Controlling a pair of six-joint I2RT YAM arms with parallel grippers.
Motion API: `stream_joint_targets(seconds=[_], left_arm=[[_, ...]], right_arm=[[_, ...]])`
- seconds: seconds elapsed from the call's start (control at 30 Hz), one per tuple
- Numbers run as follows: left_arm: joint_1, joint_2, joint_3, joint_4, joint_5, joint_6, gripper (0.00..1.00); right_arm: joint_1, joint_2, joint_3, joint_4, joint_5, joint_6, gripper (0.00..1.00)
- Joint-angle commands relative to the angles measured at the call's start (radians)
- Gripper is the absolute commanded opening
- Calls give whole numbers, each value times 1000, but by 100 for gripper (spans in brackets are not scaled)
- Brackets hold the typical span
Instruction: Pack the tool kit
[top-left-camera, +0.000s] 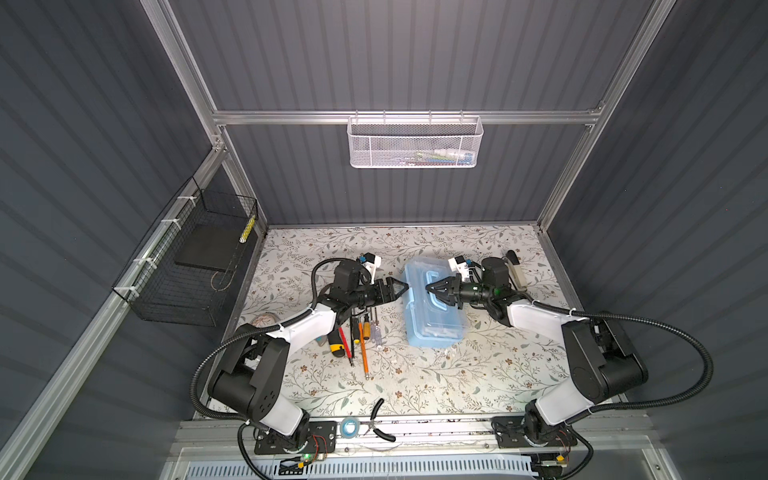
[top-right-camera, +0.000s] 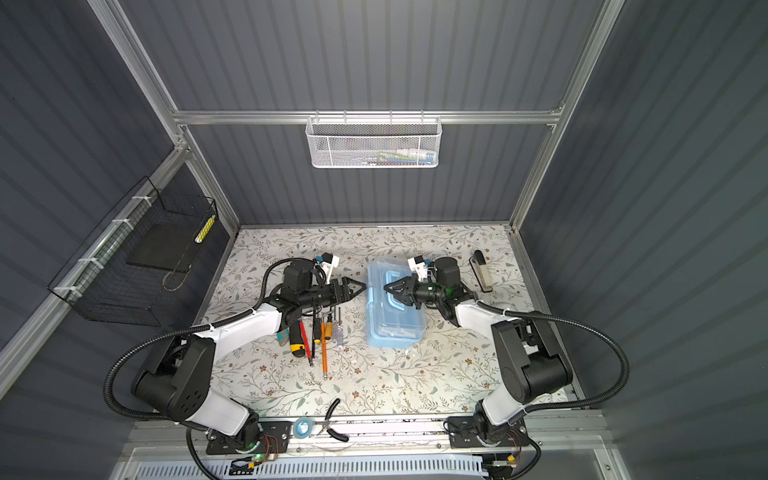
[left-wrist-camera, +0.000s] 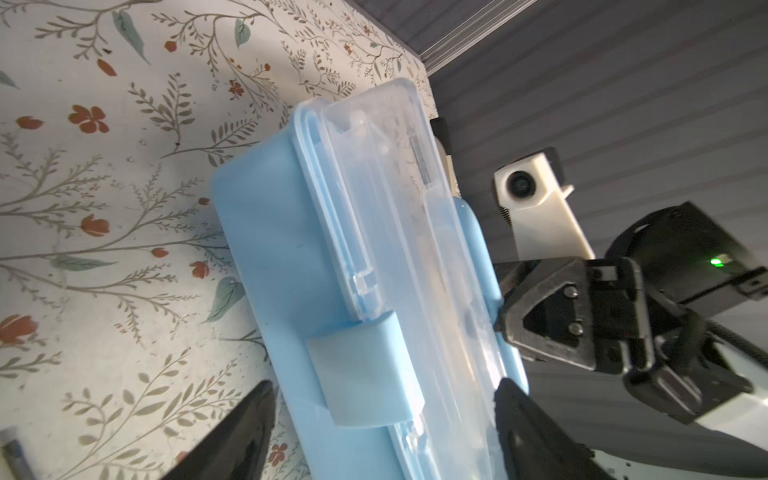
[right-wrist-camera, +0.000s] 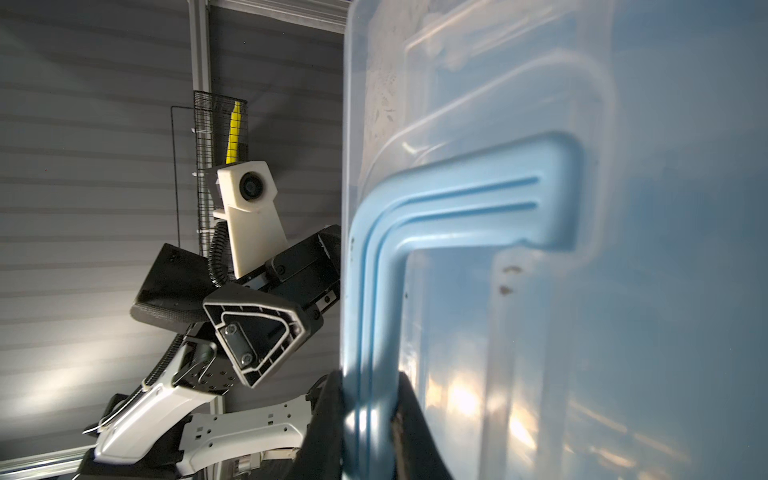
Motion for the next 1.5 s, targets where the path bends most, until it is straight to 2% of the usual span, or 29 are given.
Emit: stream_joint_targets(seconds=[0.0,0.3,0.53,0.73,0.97,1.47], left_arm=[[2,-14,-33,107,95,-92,83],[-1,77,-133,451,176,-302,81],[-21,159,-136,572,175,-347,80],[-33,214,-99,625,190,-359,80],[-44,337,-72,836,233,-494,78],[-80,349,-20,864,248,-520,78]], right_arm=[[-40,-18,-40,144,-92,79,0],[-75,31,-81,364,-166,198,0],[-76,105,-96,560,-171,323,0],[-76,100,-102,543,-163,308,0],[-76,74,-117,487,-147,260,0],[-63,77,-123,390,-120,173,0]])
